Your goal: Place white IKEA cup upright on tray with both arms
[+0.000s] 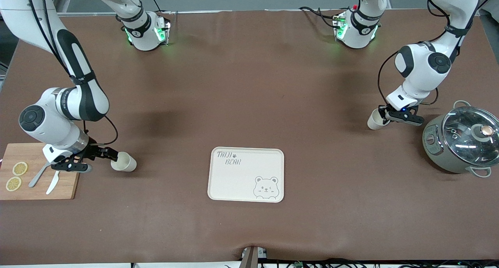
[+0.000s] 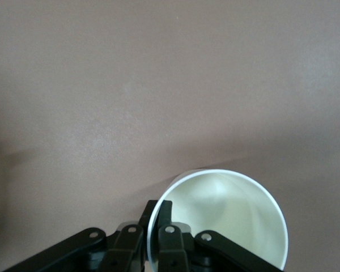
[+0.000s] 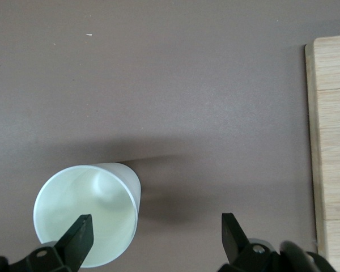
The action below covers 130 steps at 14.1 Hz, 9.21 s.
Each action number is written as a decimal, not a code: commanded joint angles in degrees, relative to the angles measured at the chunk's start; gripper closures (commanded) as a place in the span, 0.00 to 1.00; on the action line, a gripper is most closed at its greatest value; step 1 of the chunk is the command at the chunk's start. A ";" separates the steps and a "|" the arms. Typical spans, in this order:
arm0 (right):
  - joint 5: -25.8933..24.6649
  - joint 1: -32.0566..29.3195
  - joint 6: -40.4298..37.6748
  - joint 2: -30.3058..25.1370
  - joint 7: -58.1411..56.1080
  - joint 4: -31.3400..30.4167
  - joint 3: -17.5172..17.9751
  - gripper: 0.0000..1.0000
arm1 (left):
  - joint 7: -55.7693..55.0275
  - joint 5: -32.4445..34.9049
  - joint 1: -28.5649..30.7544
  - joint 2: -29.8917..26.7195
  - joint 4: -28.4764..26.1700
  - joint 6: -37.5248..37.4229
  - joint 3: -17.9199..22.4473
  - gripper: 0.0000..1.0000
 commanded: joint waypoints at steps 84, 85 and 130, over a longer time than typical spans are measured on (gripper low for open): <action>5.60 23.93 -25.41 0.10 50.16 23.77 1.09 1.00 | -57.15 14.32 -39.54 30.17 71.28 -47.81 0.14 0.00; 5.51 25.25 -23.40 0.89 53.32 23.77 1.09 1.00 | -55.66 14.24 -39.02 29.02 71.10 -49.22 0.14 0.00; -6.27 37.21 -3.05 19.54 74.98 30.89 -2.08 0.00 | -20.06 -3.44 -15.72 -8.78 56.25 -76.56 3.30 0.00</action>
